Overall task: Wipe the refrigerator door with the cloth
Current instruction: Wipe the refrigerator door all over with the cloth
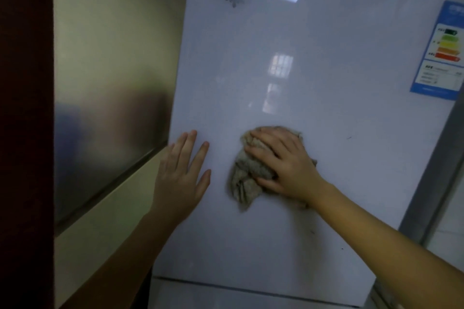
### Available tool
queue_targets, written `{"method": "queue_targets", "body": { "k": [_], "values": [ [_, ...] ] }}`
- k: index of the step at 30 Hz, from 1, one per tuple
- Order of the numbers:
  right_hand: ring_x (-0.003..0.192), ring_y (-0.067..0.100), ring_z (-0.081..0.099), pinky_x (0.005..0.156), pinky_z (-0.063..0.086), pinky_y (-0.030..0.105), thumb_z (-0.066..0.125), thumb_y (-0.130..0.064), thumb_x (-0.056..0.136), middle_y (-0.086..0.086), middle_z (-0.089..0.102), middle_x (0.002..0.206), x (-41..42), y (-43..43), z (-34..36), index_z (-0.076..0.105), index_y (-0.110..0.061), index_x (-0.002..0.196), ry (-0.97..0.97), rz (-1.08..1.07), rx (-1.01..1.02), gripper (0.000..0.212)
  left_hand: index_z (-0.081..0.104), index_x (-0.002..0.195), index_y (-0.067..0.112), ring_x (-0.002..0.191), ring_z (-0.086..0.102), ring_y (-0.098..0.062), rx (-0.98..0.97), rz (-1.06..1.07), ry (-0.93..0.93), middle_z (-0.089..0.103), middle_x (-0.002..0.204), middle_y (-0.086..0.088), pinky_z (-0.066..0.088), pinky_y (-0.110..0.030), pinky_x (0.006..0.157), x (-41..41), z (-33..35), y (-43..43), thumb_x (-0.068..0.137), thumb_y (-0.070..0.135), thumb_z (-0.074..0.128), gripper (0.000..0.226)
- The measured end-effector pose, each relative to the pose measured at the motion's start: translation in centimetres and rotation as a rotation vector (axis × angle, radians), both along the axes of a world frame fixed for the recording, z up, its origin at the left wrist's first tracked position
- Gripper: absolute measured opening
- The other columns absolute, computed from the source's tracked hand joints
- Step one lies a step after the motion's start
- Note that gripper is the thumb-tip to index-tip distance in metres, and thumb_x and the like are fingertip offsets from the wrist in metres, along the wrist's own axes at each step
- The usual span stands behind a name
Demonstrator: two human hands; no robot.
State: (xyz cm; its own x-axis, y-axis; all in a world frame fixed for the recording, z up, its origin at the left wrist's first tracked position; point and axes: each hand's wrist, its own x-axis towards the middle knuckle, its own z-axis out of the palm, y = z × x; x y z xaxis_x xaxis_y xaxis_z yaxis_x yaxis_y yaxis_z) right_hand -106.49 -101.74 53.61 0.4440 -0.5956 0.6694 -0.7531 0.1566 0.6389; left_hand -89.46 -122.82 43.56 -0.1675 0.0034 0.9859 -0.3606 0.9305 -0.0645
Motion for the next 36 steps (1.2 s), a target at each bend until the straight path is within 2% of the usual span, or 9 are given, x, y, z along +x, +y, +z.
{"method": "queue_targets", "body": {
  "k": [5,9,15,19,24,28,30,32,36],
  "values": [
    [0.137,0.038,0.05,0.117,0.033,0.048,0.071,-0.042,0.091,0.019,0.057,0.146,1.0,-1.2,6.7,0.067,-0.01,0.135,-0.129,0.012,-0.228,0.054,0.048,0.149,0.009,0.147,0.037,-0.038,0.009,-0.009,-0.003,0.038,0.159,-0.02,0.038,-0.055,0.115,-0.1,-0.3,-0.1,0.1,0.035,0.054,0.056],
    [0.14,0.037,0.047,0.122,0.03,0.045,0.072,-0.04,0.092,0.019,0.055,0.148,1.6,-2.0,5.9,0.066,-0.009,0.136,-0.186,0.026,-0.313,0.055,0.046,0.15,0.01,0.148,0.035,-0.037,0.019,-0.024,-0.003,0.037,0.16,-0.02,0.038,-0.055,0.115,-0.1,-0.3,0.0,0.1,0.035,0.054,0.057],
    [0.142,0.037,0.048,0.123,0.032,0.052,0.072,-0.042,0.093,0.018,0.054,0.152,0.7,-0.9,-2.3,0.068,-0.011,0.135,0.022,0.001,0.085,0.053,0.046,0.151,0.011,0.15,0.034,-0.035,0.045,-0.036,-0.005,0.035,0.161,-0.018,0.037,-0.055,0.116,0.0,-0.6,0.0,0.099,0.036,0.055,0.057],
    [0.141,0.035,0.05,0.123,0.033,0.049,0.064,-0.044,0.099,0.016,0.055,0.152,0.2,0.0,-2.6,0.068,-0.012,0.134,0.079,0.0,0.162,0.047,0.047,0.15,0.011,0.149,0.034,-0.035,0.039,-0.037,-0.013,0.036,0.161,-0.018,0.038,-0.054,0.115,0.1,-0.4,0.2,0.099,0.035,0.054,0.057],
    [0.135,0.039,0.053,0.116,0.037,0.05,0.071,-0.04,0.093,0.02,0.057,0.147,0.4,-0.6,4.2,0.066,-0.01,0.137,0.007,0.011,-0.05,0.053,0.046,0.151,0.011,0.149,0.035,-0.036,0.041,-0.032,-0.02,0.036,0.161,-0.018,0.04,-0.055,0.113,0.1,-0.5,0.1,0.099,0.035,0.054,0.057],
    [0.137,0.037,0.049,0.123,0.022,0.034,0.073,-0.038,0.092,0.019,0.056,0.147,1.3,-1.6,9.3,0.063,-0.009,0.14,-0.127,0.035,-0.275,0.057,0.045,0.151,0.011,0.149,0.034,-0.036,0.047,-0.033,-0.021,0.035,0.161,-0.018,0.04,-0.055,0.113,0.2,-0.4,0.2,0.098,0.035,0.056,0.059],
    [0.139,0.036,0.046,0.124,0.02,0.033,0.072,-0.038,0.092,0.018,0.055,0.148,1.6,-2.1,9.1,0.062,-0.009,0.141,-0.164,0.042,-0.324,0.058,0.045,0.151,0.011,0.149,0.034,-0.035,0.043,-0.027,-0.028,0.035,0.161,-0.017,0.04,-0.055,0.114,0.3,-0.5,0.2,0.098,0.035,0.056,0.059],
    [0.139,0.038,0.046,0.124,0.025,0.042,0.072,-0.038,0.092,0.02,0.054,0.149,1.7,-2.1,7.3,0.06,-0.008,0.143,-0.135,0.046,-0.26,0.06,0.045,0.151,0.012,0.15,0.034,-0.035,0.041,-0.022,-0.039,0.035,0.162,-0.017,0.039,-0.055,0.114,0.4,-0.6,0.1,0.099,0.036,0.054,0.059],
    [0.142,0.037,0.048,0.122,0.032,0.05,0.07,-0.043,0.094,0.018,0.054,0.151,1.1,-1.2,1.9,0.053,-0.009,0.149,0.003,0.048,0.052,0.067,0.047,0.15,0.011,0.149,0.036,-0.035,0.038,-0.01,-0.049,0.036,0.161,-0.018,0.039,-0.052,0.116,0.6,-0.5,0.1,0.1,0.037,0.054,0.057]
  ]
}}
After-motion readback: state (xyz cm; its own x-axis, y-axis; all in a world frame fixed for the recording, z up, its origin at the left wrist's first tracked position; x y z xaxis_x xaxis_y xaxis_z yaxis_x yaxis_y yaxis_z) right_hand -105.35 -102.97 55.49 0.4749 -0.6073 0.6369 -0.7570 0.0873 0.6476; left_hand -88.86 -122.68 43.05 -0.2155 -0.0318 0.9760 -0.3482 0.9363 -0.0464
